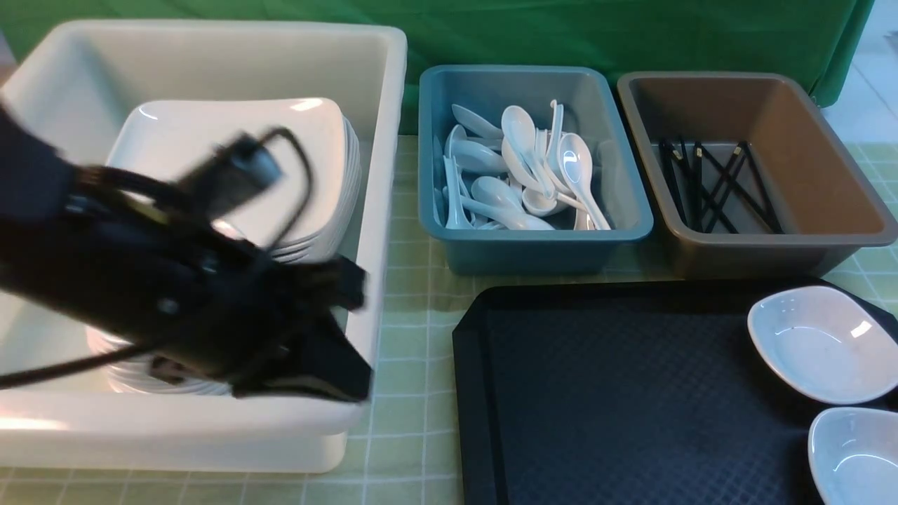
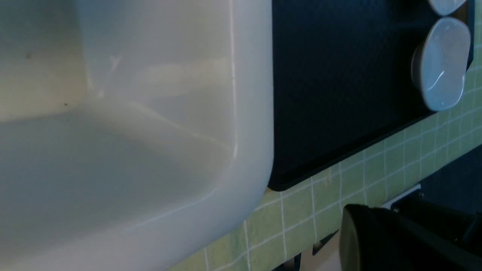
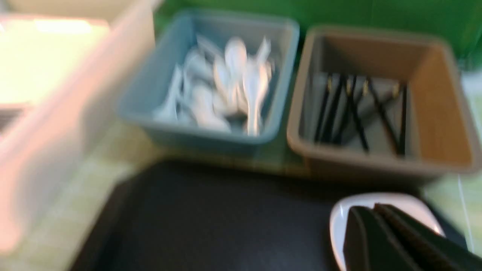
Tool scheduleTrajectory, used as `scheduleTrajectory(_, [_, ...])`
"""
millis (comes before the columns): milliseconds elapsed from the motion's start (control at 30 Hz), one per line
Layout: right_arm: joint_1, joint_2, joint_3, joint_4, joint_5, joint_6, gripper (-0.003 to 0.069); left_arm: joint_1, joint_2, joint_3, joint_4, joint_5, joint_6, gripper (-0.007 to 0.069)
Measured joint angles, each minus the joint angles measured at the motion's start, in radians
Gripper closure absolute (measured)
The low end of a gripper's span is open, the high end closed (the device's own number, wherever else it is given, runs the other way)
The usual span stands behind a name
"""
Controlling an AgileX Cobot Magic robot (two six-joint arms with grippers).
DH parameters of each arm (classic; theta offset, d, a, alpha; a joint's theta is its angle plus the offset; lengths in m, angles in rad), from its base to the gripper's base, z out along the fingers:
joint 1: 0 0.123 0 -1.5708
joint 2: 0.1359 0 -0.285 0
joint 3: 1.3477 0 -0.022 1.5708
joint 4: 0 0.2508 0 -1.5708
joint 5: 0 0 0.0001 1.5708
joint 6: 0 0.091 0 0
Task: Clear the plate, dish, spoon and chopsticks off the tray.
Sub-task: Use the left arm to grab a small plate from the dinner plate
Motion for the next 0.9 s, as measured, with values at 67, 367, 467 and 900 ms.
scheduleTrajectory(67, [0.0, 0.013, -0.007, 0.001, 0.07, -0.026, 0.0648, -0.033, 0.038, -0.019, 0.004, -0.001, 0.0, 0.0637])
scheduleTrajectory(367, [0.0, 0.032, -0.029, -0.007, 0.402, -0.104, 0.0648, -0.194, 0.263, -0.271, 0.055, -0.012, -0.015, 0.0636])
scheduleTrajectory(467, [0.0, 0.032, -0.029, -0.035, 0.458, -0.104, 0.0648, -0.24, 0.327, -0.352, 0.089, -0.008, -0.021, 0.0634])
scheduleTrajectory(900, [0.0, 0.032, -0.029, -0.052, 0.47, -0.069, 0.0648, -0.256, 0.379, -0.416, 0.245, 0.009, -0.13, 0.0579])
